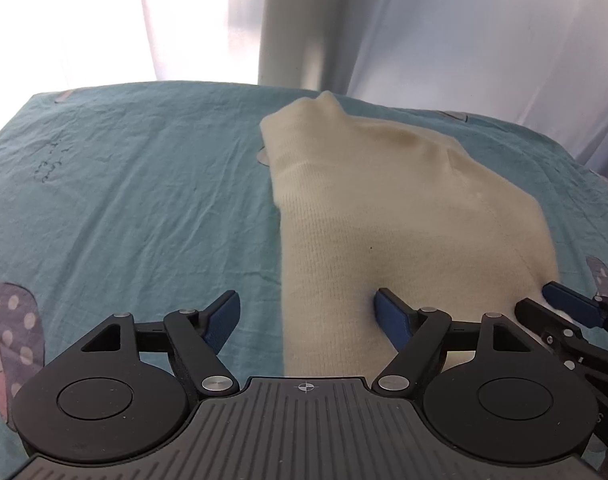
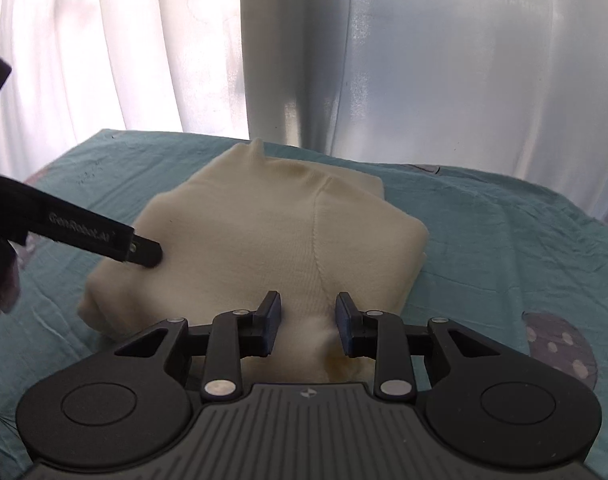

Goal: Fold small clothes

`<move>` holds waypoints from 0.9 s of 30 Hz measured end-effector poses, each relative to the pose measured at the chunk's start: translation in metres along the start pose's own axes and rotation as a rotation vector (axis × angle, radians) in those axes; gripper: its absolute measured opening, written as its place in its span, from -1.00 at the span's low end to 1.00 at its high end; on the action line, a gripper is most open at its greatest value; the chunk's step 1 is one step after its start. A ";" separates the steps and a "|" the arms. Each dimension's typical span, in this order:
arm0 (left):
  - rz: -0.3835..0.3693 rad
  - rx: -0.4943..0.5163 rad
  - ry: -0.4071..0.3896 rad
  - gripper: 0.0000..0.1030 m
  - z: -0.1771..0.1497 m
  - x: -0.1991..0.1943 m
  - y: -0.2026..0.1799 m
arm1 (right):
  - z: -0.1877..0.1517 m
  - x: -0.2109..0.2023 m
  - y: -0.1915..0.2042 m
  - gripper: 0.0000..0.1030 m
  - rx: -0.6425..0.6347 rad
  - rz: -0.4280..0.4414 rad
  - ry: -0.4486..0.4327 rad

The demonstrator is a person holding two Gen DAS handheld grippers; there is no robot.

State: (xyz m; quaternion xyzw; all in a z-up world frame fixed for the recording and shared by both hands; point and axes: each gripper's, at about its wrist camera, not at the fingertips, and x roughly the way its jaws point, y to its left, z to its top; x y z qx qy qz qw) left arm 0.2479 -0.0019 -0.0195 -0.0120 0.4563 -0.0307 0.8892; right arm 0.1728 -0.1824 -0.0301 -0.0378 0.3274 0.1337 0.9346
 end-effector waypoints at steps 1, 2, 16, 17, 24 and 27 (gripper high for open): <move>-0.001 -0.003 -0.001 0.60 0.000 0.001 0.001 | -0.003 -0.002 -0.004 -0.44 0.011 0.012 -0.008; 0.000 -0.005 -0.002 0.62 -0.001 0.002 0.001 | -0.004 -0.002 -0.008 -0.43 0.026 0.020 -0.013; -0.039 -0.065 -0.013 0.70 -0.015 -0.013 0.015 | -0.003 -0.009 0.000 -0.34 -0.013 -0.021 -0.012; -0.044 -0.065 -0.010 0.71 -0.017 -0.016 0.017 | -0.001 -0.013 0.000 -0.32 -0.008 -0.019 -0.005; -0.013 -0.031 0.000 0.88 -0.025 -0.015 0.016 | -0.012 -0.018 0.006 -0.04 -0.050 -0.046 0.054; -0.015 0.006 0.017 0.88 -0.031 -0.019 0.014 | -0.011 -0.023 0.008 0.04 -0.048 -0.054 0.115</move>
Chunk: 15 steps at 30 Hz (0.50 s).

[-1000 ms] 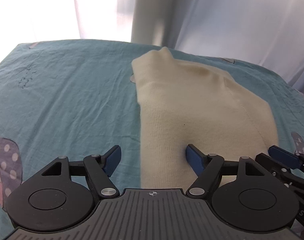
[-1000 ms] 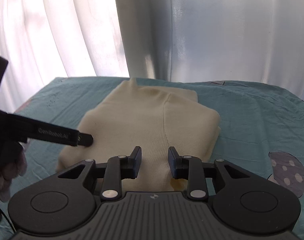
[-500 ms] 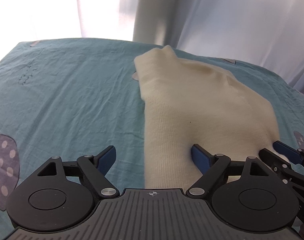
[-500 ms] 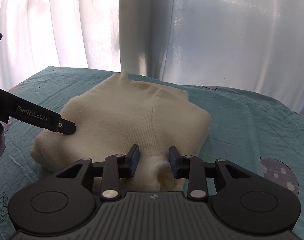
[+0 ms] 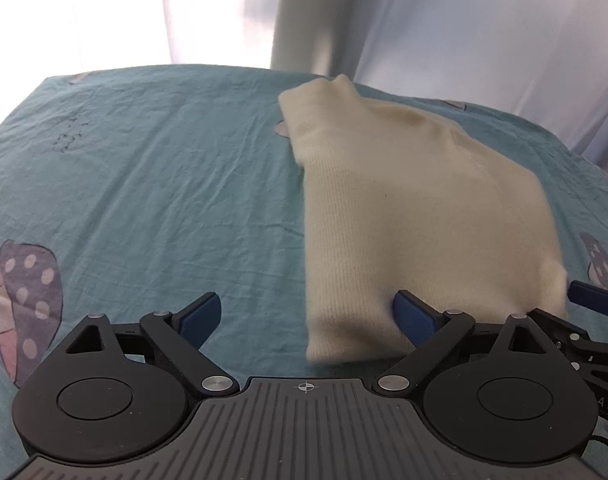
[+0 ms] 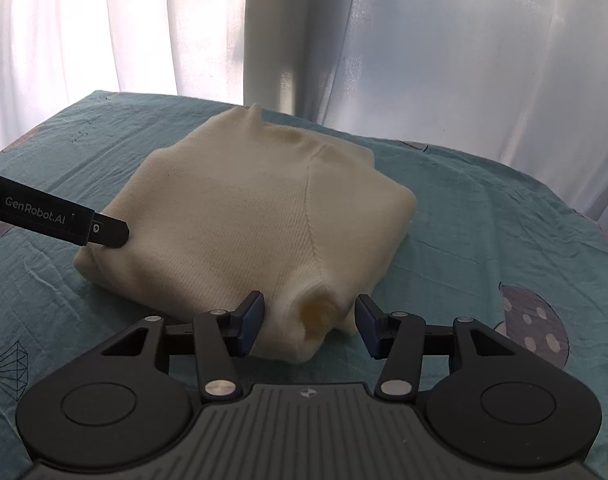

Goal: Fold small clothes

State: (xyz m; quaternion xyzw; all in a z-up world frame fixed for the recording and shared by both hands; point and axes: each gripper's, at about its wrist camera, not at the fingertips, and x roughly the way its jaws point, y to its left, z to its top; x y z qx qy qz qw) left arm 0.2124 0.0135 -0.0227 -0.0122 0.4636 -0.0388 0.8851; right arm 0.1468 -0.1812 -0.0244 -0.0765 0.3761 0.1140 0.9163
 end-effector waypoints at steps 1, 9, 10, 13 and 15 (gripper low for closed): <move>-0.002 0.014 0.012 0.88 -0.003 -0.002 -0.001 | -0.001 -0.003 0.001 0.13 -0.006 -0.008 0.022; 0.012 0.051 0.151 0.93 -0.051 -0.017 -0.007 | -0.041 -0.050 0.016 0.90 0.090 0.045 0.219; 0.014 0.061 0.169 0.94 -0.057 -0.018 -0.007 | -0.047 -0.053 0.018 0.91 0.117 0.061 0.260; 0.053 0.080 0.198 0.95 -0.065 -0.019 -0.009 | -0.054 -0.056 0.022 0.92 0.202 0.098 0.355; 0.070 0.090 0.193 0.95 -0.065 -0.023 -0.010 | -0.051 -0.055 0.021 0.92 0.245 0.093 0.391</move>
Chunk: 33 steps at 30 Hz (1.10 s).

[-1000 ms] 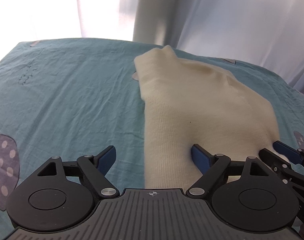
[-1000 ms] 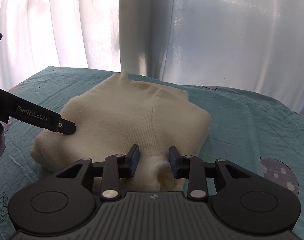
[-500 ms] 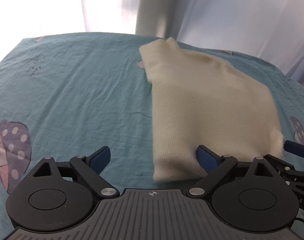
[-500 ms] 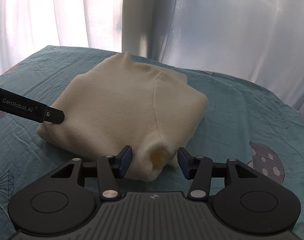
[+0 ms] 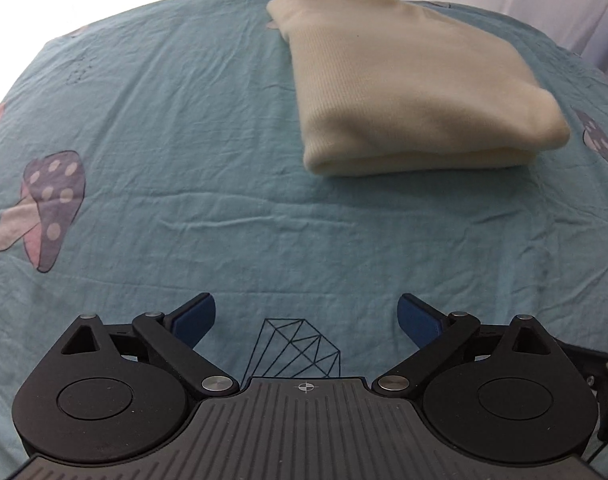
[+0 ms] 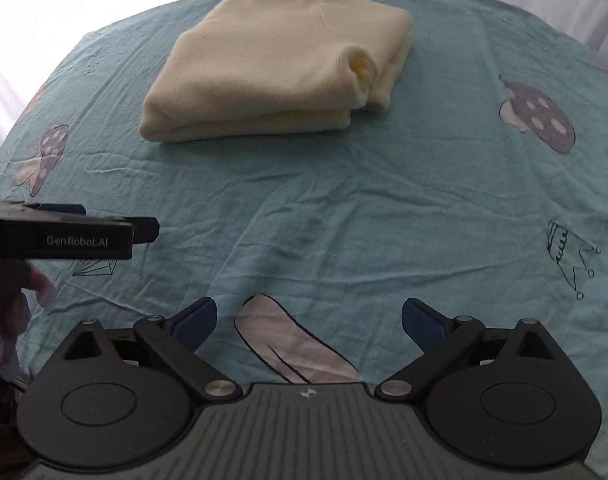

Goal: Fold small clothes

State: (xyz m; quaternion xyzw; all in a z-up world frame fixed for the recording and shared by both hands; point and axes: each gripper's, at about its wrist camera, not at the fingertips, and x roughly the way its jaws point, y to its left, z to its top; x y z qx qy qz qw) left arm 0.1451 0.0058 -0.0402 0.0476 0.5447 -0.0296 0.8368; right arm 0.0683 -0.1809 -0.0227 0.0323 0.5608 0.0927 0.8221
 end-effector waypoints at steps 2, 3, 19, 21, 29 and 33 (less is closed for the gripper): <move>0.007 0.010 -0.016 0.96 0.002 -0.006 -0.001 | 0.006 -0.003 0.003 0.92 0.015 -0.034 0.004; 0.012 0.011 -0.026 0.97 0.003 -0.009 -0.001 | 0.008 -0.006 0.005 0.92 0.010 -0.050 -0.006; 0.070 0.045 -0.077 0.98 0.021 -0.027 -0.012 | 0.047 -0.030 0.020 0.92 -0.001 -0.144 -0.151; 0.069 0.044 -0.081 0.98 0.021 -0.027 -0.012 | 0.047 -0.028 0.022 0.92 0.002 -0.157 -0.149; 0.066 0.032 -0.080 0.98 0.022 -0.026 -0.010 | 0.046 -0.024 0.026 0.92 -0.015 -0.198 -0.145; 0.060 0.038 -0.082 0.98 0.022 -0.026 -0.012 | 0.047 -0.026 0.025 0.92 -0.010 -0.187 -0.146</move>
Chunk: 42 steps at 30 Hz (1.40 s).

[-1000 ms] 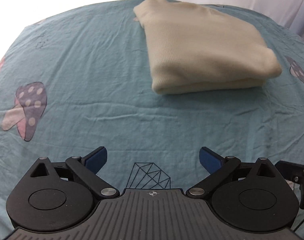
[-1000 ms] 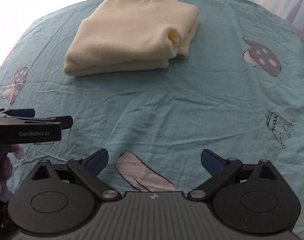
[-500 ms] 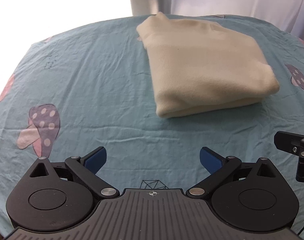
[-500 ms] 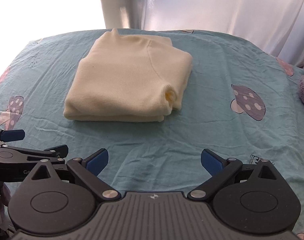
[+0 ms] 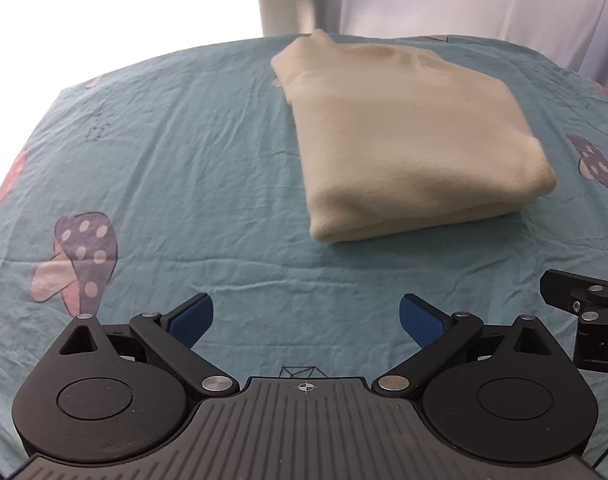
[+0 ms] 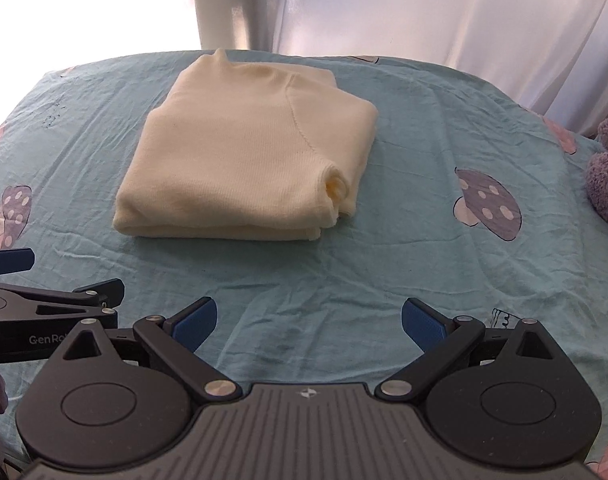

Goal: Fold small clothes

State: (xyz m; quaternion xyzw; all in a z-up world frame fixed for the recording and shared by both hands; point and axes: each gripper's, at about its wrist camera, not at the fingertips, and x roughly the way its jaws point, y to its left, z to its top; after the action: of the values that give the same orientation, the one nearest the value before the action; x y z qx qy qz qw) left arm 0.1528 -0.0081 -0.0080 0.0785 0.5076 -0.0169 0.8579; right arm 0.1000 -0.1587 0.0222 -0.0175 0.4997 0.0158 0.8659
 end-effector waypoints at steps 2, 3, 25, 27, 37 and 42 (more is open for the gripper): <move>-0.003 0.001 0.001 0.98 0.000 0.000 0.000 | 0.000 -0.001 0.001 0.92 -0.002 -0.005 -0.006; -0.003 0.000 0.002 0.98 0.000 0.000 0.000 | 0.000 -0.002 0.001 0.92 -0.002 -0.005 -0.006; -0.012 -0.001 0.003 0.98 0.000 -0.003 -0.002 | -0.001 -0.006 -0.004 0.92 0.008 -0.015 -0.007; -0.013 -0.002 0.003 0.98 0.000 -0.003 -0.002 | -0.002 -0.006 -0.004 0.92 0.010 -0.015 -0.007; -0.011 -0.007 0.004 0.98 0.000 -0.003 -0.002 | -0.001 -0.006 -0.005 0.92 0.011 -0.017 -0.009; -0.012 -0.012 0.005 0.98 0.000 -0.003 -0.001 | 0.000 -0.006 -0.006 0.92 0.008 -0.016 -0.010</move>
State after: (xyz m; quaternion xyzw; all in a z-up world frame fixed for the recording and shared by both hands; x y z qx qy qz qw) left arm 0.1511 -0.0095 -0.0059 0.0704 0.5104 -0.0188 0.8569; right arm 0.0972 -0.1646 0.0273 -0.0178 0.4951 0.0068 0.8686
